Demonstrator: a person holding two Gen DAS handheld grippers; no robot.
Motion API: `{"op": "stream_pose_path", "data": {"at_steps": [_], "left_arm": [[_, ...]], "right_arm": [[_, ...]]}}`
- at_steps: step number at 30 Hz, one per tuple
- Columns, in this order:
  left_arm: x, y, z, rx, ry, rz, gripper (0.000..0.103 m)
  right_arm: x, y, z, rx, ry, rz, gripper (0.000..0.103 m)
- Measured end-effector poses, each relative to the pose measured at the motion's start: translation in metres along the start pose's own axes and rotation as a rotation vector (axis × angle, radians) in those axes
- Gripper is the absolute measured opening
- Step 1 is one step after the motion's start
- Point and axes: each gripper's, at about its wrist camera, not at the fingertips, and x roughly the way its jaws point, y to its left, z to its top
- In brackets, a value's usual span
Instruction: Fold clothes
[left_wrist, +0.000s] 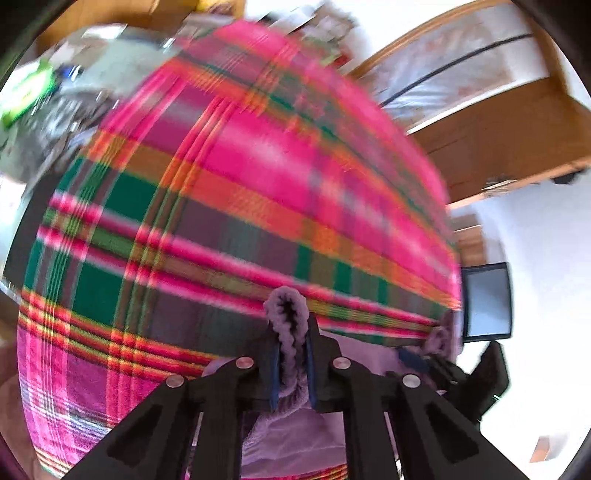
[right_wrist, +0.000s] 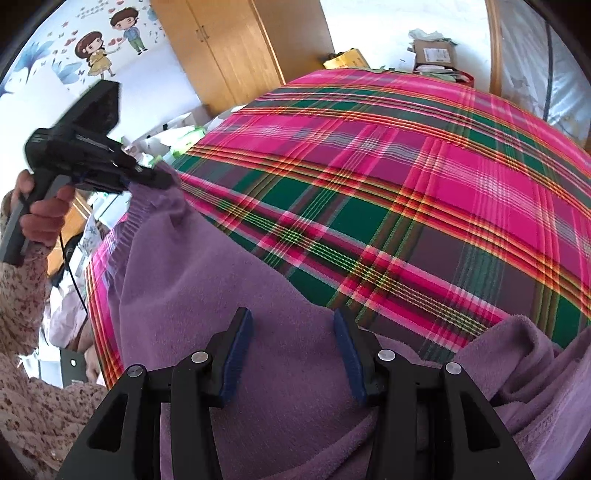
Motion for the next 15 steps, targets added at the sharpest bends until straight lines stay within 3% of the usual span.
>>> {"op": "stream_pose_path", "data": {"at_steps": [1,3,6,10,15], "left_arm": [[-0.005,-0.005,0.001,0.018,-0.026,-0.028,0.011],[-0.02,-0.012,0.0,0.048,-0.081,-0.088,0.01],[-0.039,-0.022,-0.003,0.077,-0.143,-0.153,0.01],[-0.067,-0.021,-0.008,0.113,-0.217,-0.236,0.01],[-0.068,-0.013,-0.004,0.098,-0.247,-0.229,0.01]], "right_arm": [[-0.001,-0.001,0.0,0.006,0.001,-0.002,0.038],[-0.003,-0.003,0.0,0.017,-0.001,-0.005,0.017],[-0.01,0.0,0.0,0.007,-0.018,-0.009,0.006],[-0.027,0.014,0.005,-0.039,-0.088,-0.027,0.003],[-0.056,0.025,0.019,-0.078,-0.234,-0.099,0.002]]}}
